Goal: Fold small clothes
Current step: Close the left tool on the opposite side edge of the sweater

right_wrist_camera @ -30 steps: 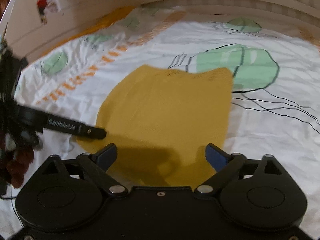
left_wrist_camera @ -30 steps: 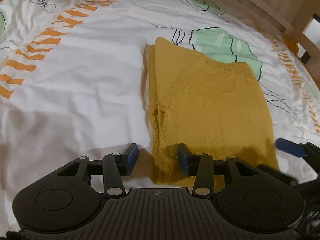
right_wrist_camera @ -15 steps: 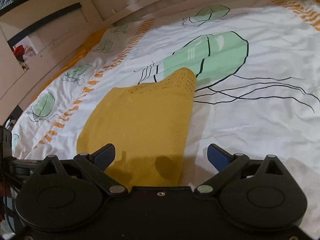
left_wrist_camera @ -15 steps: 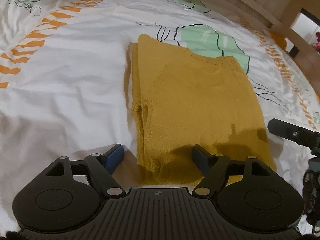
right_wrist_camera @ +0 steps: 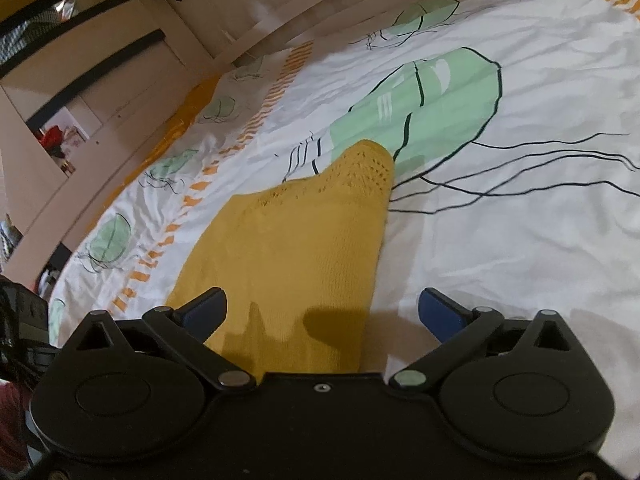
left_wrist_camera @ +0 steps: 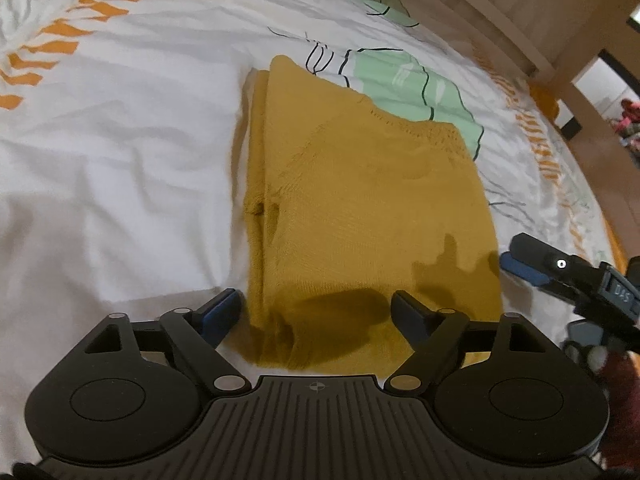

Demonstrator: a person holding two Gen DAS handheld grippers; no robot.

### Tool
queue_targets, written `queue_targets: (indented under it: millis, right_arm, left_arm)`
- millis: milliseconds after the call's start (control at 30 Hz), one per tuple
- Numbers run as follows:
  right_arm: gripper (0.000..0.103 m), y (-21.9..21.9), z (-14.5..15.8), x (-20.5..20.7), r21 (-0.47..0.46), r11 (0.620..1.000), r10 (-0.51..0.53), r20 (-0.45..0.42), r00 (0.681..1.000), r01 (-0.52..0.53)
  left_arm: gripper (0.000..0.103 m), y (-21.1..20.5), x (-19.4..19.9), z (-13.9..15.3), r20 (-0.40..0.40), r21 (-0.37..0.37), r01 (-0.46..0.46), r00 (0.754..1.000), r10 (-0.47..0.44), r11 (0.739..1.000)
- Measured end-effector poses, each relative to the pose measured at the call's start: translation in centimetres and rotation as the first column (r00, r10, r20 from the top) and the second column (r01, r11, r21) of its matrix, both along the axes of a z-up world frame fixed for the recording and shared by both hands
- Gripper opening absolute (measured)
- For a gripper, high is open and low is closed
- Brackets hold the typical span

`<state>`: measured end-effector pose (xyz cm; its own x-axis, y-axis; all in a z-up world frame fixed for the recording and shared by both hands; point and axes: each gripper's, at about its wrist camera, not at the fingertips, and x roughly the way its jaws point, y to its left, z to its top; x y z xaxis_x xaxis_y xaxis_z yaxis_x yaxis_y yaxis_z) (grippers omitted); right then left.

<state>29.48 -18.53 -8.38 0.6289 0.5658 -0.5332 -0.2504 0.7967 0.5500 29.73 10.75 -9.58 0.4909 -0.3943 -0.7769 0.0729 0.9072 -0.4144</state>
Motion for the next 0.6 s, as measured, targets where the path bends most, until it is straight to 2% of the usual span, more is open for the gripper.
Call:
queue_targets:
  millis: [200, 367, 500, 600]
  right_arm:
    - [0.103, -0.3, -0.9, 2.6, 0.095, 0.995, 0.007, -0.026, 1.0, -0.004]
    - [0.103, 0.0, -1.7, 4.7, 0.134, 0.991, 0.03, -0.048, 0.998, -0.023]
    - [0.103, 0.7, -2.0, 6.1, 0.162, 0.985, 0.076, -0.055, 0.996, -0.066]
    - [0.103, 1.4, -2.1, 7.2, 0.178, 0.98, 0.103, -0.063, 0.993, -0.091]
  left_arm:
    - [0.082, -0.1, 1.6, -0.5, -0.002, -0.087, 0.004, 1.0, -0.004, 0.996]
    - [0.082, -0.4, 2.7, -0.7, -0.001, -0.135, 0.001, 1.0, -0.001, 0.991]
    - [0.082, -0.9, 2.8, -0.8, 0.012, -0.136, 0.011, 1.0, -0.01, 0.991]
    - [0.082, -1.3, 2.4, -0.6, 0.022, -0.128, 0.051, 0.999, -0.049, 0.99]
